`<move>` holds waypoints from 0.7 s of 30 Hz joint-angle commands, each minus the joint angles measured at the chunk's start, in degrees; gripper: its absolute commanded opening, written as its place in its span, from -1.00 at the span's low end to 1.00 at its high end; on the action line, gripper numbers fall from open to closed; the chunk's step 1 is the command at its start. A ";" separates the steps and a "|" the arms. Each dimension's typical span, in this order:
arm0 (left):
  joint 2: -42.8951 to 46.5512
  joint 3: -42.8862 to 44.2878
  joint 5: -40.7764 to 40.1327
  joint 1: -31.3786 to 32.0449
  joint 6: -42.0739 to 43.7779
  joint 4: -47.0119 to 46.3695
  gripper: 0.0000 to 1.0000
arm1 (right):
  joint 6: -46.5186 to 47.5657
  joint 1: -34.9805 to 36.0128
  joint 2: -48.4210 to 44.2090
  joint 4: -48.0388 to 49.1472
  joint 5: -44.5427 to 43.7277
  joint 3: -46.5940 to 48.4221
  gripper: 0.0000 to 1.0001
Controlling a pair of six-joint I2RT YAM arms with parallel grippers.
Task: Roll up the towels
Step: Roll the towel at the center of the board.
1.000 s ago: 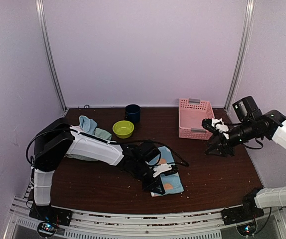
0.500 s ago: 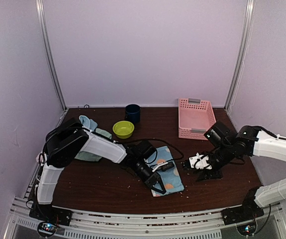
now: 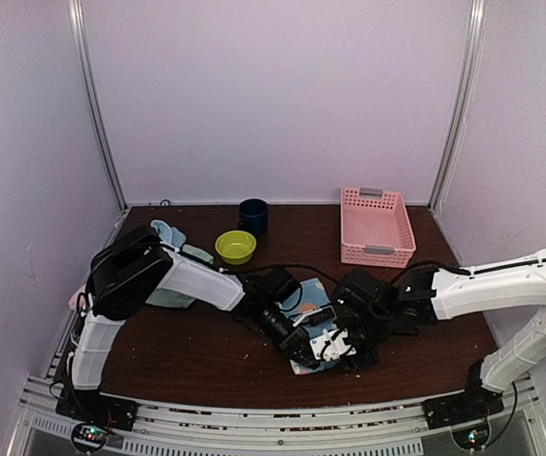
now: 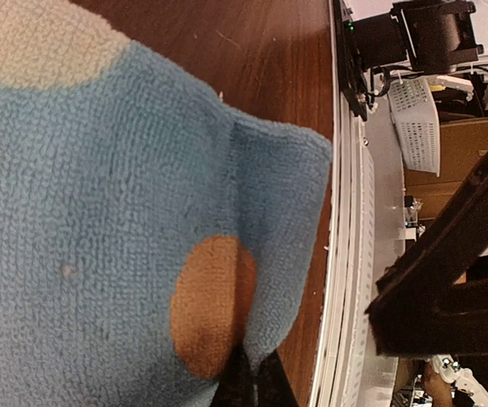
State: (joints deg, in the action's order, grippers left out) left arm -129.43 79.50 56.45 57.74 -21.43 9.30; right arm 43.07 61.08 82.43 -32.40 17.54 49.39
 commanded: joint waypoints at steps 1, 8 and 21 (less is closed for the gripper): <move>-1.83 0.91 0.68 -0.15 -0.12 -0.16 -0.96 | -2.71 1.30 1.53 5.74 -5.86 -1.97 -0.23; -2.15 1.08 0.81 -0.09 0.11 -0.23 -0.96 | -3.99 1.44 2.73 8.42 -8.87 -4.40 -0.22; 0.95 -0.55 -1.95 -0.78 2.53 -0.40 -0.91 | -5.41 0.82 8.15 4.95 -3.80 -1.70 -1.00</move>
State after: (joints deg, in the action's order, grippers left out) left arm -129.82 79.85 56.95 57.74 -21.28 9.17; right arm 38.65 62.28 89.23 -24.73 10.98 45.87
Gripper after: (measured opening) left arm 0.024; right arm 0.024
